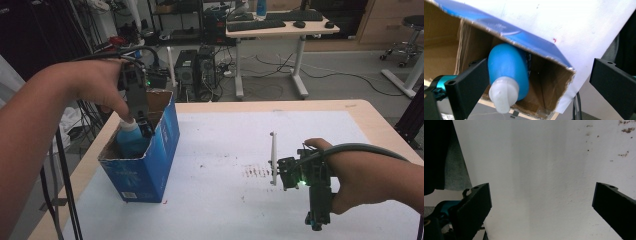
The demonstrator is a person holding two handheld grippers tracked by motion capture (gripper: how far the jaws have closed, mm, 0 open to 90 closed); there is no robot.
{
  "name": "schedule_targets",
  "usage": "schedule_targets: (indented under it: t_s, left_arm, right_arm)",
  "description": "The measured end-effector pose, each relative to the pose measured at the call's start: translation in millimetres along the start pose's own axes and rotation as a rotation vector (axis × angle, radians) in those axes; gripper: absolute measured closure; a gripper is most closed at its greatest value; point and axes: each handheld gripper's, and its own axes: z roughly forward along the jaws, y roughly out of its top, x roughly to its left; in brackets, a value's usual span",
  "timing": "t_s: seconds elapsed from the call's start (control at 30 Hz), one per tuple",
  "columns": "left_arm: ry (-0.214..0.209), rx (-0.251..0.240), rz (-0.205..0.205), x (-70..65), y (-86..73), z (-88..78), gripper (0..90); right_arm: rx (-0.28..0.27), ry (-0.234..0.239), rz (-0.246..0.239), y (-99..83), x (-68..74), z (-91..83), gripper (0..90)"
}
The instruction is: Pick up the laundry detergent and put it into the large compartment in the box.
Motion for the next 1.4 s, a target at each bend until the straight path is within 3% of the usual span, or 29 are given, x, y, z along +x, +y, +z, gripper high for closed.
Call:
schedule_targets:
  t_s: [0.37,0.67,1.03,1.17,1.23,1.3,1.4]
  left_arm:
    - [-0.009,0.009,0.114,-17.7,31.3,4.1,1.7]
    - [-0.013,0.030,0.183,-27.3,57.7,20.8,1.7]
    - [-0.030,0.034,0.218,-32.2,71.7,30.7,1.7]
    - [-0.042,0.034,0.208,-27.4,74.7,33.6,1.7]
    - [-0.043,0.034,0.208,-24.4,77.0,35.5,1.7]
    - [-0.044,0.031,0.211,-21.9,80.0,37.6,1.7]
    - [-0.049,0.025,0.214,-19.2,84.8,40.9,1.7]
  right_arm:
    - [-0.010,-0.001,-0.003,-1.3,-3.3,-2.9,1.4]
    - [0.003,0.008,0.005,0.5,-7.1,-5.4,1.4]
    - [0.005,-0.006,-0.004,6.1,-10.3,-15.1,1.4]
    - [0.032,0.003,0.020,6.2,-10.8,-13.7,1.4]
    - [0.017,-0.007,-0.013,5.9,-14.6,-13.6,1.4]
    - [0.030,-0.004,0.016,5.9,-13.5,-15.4,1.4]
    - [0.024,-0.001,0.007,5.9,-15.6,-16.7,1.4]
